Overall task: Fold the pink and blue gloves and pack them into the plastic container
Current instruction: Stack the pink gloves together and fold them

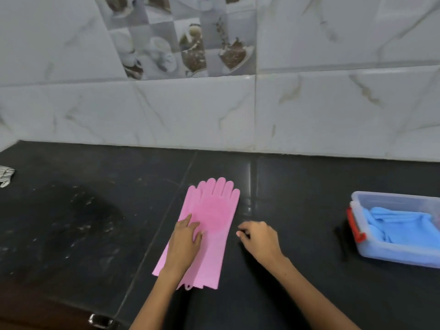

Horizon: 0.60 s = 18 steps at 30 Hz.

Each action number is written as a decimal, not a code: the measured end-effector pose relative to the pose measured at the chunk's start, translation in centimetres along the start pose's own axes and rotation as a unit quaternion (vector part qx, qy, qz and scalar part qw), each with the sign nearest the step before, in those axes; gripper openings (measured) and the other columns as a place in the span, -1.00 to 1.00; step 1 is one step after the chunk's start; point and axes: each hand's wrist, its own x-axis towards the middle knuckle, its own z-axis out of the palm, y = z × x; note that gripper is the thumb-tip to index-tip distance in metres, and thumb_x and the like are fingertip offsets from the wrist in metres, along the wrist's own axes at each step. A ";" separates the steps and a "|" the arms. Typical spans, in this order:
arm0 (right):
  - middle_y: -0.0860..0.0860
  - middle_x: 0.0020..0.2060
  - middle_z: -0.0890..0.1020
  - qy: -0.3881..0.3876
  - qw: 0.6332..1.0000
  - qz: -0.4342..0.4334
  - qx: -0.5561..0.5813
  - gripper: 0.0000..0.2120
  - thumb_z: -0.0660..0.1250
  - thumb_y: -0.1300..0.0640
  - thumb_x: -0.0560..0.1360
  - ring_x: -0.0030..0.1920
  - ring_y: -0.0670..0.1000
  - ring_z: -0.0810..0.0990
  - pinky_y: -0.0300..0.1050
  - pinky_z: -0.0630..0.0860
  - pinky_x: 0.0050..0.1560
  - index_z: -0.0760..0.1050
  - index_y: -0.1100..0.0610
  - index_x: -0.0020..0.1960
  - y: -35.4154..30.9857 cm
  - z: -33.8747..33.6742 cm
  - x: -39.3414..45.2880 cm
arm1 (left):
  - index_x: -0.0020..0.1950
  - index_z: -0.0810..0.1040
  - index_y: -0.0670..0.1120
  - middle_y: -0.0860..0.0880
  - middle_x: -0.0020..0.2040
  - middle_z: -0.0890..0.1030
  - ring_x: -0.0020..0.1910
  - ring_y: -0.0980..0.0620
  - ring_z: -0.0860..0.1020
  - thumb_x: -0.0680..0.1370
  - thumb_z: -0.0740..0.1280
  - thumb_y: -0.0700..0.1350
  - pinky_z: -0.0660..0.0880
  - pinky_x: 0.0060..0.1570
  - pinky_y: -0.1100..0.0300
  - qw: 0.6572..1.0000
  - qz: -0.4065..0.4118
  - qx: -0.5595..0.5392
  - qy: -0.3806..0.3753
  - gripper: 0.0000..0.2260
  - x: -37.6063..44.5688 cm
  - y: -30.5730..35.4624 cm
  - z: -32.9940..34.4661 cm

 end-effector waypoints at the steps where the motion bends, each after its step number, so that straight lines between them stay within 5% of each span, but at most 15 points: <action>1: -0.06 -0.07 0.70 0.012 1.000 0.023 0.006 -0.83 0.28 0.02 0.51 -0.04 -0.01 0.65 -0.06 0.59 -0.08 0.60 0.03 0.02 -0.5 0.6 0.4 | 0.28 0.54 -0.05 -0.07 0.43 0.40 0.41 -0.06 0.34 0.58 0.28 -0.12 0.34 0.35 0.07 1.000 -0.010 -0.003 0.005 -0.73 0.3 -0.9 -0.2; 9: 0.06 -0.32 0.65 0.051 0.970 0.214 0.106 -0.72 0.35 -0.03 0.49 -0.31 0.06 0.62 -0.05 0.60 -0.25 0.56 0.20 -0.16 -4.9 2.6 4.1 | 0.02 0.66 -0.22 -0.15 -0.06 0.66 -0.10 -0.05 0.60 0.50 0.30 -0.37 0.54 -0.05 0.17 0.996 -0.015 -0.078 0.033 -0.81 2.3 -4.1 -0.7; 14: 0.07 -0.30 0.67 0.072 0.952 0.265 0.133 -0.89 0.42 0.17 0.43 -0.35 0.02 0.59 -0.22 0.43 -0.41 0.60 0.21 -0.22 -5.3 3.0 5.3 | 0.08 0.61 -0.24 -0.12 -0.03 0.61 -0.12 0.01 0.56 0.47 0.26 -0.46 0.57 0.00 0.18 0.986 -0.050 -0.151 0.050 -0.73 2.8 -3.9 -0.2; 18: 0.06 -0.32 0.67 0.087 0.951 0.260 0.144 -0.91 0.37 0.22 0.45 -0.36 0.03 0.62 -0.19 0.52 -0.39 0.59 0.19 -0.23 -5.2 2.8 5.4 | -0.02 0.65 -0.25 -0.12 -0.09 0.64 -0.14 0.02 0.57 0.44 0.29 -0.48 0.51 -0.05 0.31 0.982 -0.024 -0.177 0.056 -0.76 3.1 -3.5 0.0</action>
